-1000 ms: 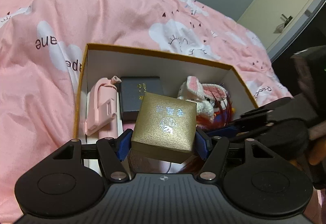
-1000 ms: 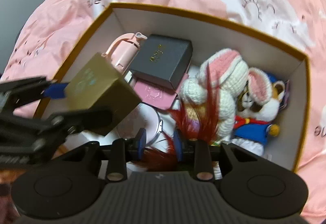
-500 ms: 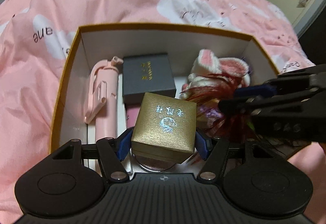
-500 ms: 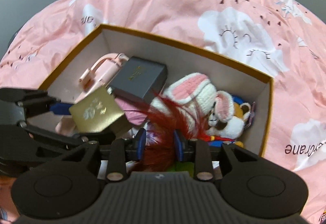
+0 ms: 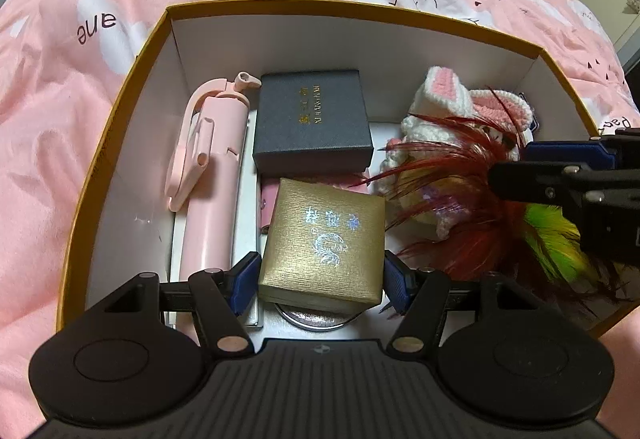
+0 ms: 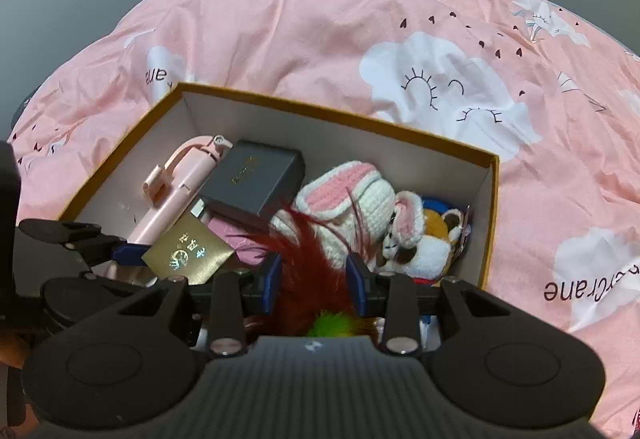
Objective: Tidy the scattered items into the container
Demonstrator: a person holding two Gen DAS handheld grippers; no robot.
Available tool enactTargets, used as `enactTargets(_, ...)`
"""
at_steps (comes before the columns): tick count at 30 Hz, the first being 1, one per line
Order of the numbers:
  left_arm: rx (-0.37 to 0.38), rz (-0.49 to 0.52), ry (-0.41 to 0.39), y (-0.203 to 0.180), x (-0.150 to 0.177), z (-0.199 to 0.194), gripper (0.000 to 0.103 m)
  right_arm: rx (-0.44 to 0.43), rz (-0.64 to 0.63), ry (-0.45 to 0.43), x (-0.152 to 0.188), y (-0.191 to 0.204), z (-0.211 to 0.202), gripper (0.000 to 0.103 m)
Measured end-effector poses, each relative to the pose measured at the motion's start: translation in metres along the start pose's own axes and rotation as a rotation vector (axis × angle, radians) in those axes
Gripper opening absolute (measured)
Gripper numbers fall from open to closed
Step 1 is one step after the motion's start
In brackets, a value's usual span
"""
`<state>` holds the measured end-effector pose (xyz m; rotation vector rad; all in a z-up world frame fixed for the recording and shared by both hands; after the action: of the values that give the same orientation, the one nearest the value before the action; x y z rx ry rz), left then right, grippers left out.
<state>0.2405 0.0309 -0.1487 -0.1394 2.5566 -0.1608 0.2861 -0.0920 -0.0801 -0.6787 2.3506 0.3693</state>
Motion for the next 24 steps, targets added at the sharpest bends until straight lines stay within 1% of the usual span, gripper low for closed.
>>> enactTargets(5,-0.004,0.000,0.001,0.000,0.000,-0.001,0.074,-0.001,-0.005,-0.001,0.003,0.002,0.000,0.039)
enactTargets(7,-0.006,0.001,0.001,0.000,0.000,-0.001,0.074,0.006,-0.006,-0.006,0.004,0.002,-0.002,0.042)
enactTargets(10,-0.010,0.002,-0.008,0.002,0.001,-0.005,0.074,0.016,0.001,-0.016,0.004,0.000,-0.005,0.045)
enactTargets(14,0.002,0.001,-0.026,0.003,-0.001,-0.014,0.074,0.024,0.013,-0.024,0.004,-0.002,-0.010,0.046)
enactTargets(18,0.027,-0.004,-0.067,0.003,-0.005,-0.030,0.074,0.034,0.024,-0.036,0.005,-0.002,-0.017,0.052)
enactTargets(19,0.039,-0.005,-0.083,0.003,-0.006,-0.035,0.074,0.040,0.021,-0.040,0.005,-0.002,-0.019,0.054)
enactTargets(21,0.068,0.001,-0.126,0.002,-0.010,-0.048,0.074,0.045,0.014,-0.055,0.004,-0.002,-0.024,0.054)
enactTargets(23,0.086,0.012,-0.176,0.001,-0.015,-0.061,0.074,0.033,0.016,-0.080,0.003,0.000,-0.031,0.060)
enactTargets(24,0.091,0.017,-0.205,0.001,-0.018,-0.069,0.075,0.028,0.020,-0.097,0.002,0.001,-0.036,0.066)
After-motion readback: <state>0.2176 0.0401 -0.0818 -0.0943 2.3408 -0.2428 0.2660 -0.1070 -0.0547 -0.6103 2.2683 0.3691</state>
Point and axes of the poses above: each gripper's, at about its wrist camera, not at the fingertips, and z roughly the way its jaws point, y to its left, x to its underside, the point moved 5 cm from there along z, roughly the way its jaws point, and after that the axes turned 10 degrees about -y, right-handed, at the moved point
